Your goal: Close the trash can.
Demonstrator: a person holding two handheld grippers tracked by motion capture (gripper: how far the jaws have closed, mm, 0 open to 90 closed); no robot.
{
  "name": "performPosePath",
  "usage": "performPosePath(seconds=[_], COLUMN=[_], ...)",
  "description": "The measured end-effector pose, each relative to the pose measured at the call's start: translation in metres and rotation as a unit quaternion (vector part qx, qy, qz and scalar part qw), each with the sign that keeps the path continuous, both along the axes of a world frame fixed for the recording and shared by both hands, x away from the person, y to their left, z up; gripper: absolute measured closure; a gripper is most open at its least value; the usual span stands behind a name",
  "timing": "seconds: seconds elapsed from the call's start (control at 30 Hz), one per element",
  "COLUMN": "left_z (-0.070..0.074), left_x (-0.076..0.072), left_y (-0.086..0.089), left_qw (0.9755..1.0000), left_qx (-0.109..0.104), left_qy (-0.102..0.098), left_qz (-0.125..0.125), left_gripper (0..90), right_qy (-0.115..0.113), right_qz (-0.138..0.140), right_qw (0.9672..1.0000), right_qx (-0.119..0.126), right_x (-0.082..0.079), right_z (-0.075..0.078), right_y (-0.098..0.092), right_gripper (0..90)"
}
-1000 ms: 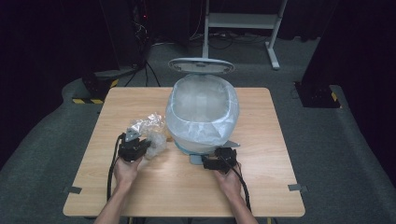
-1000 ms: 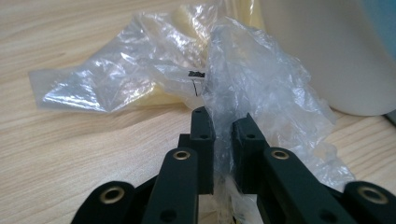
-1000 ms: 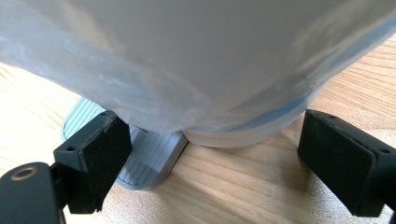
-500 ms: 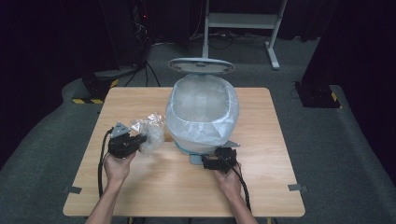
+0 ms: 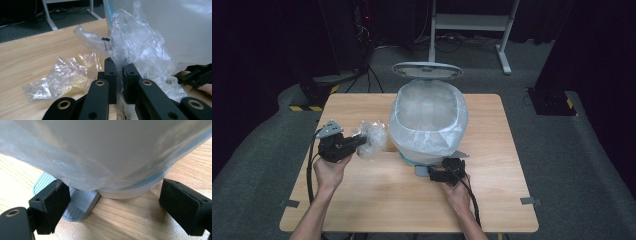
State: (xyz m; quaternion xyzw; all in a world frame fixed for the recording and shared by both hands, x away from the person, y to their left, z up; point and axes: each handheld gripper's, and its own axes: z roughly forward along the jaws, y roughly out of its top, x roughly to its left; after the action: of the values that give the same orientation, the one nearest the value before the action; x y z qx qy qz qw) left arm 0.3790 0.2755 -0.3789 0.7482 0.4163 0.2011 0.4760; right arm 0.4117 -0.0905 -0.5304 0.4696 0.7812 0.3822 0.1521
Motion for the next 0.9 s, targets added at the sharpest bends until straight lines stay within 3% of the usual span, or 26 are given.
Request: performPosePath(seconds=[0.23,0.5,0.9], left_z=[0.034,0.071,0.11], left_x=[-0.004,-0.004,0.005], left_y=[0.003,0.0,-0.031], left_qw=[0.9992,0.9958,0.9918], left_qx=[-0.023,-0.058,-0.055], left_qy=[-0.02,-0.046,-0.064], left_qz=[-0.026,-0.054,-0.097], left_gripper=[84.3,84.3,84.3], right_qy=[0.0,0.0,0.0], right_qz=[0.0,-0.001,-0.001], right_qw=[1.0,1.0,1.0], right_qx=[0.0,0.0,0.0], right_x=[0.0,0.0,0.0], right_z=[0.0,0.0,0.0], right_y=[0.0,0.0,0.0], right_gripper=[9.8,9.8,9.9])
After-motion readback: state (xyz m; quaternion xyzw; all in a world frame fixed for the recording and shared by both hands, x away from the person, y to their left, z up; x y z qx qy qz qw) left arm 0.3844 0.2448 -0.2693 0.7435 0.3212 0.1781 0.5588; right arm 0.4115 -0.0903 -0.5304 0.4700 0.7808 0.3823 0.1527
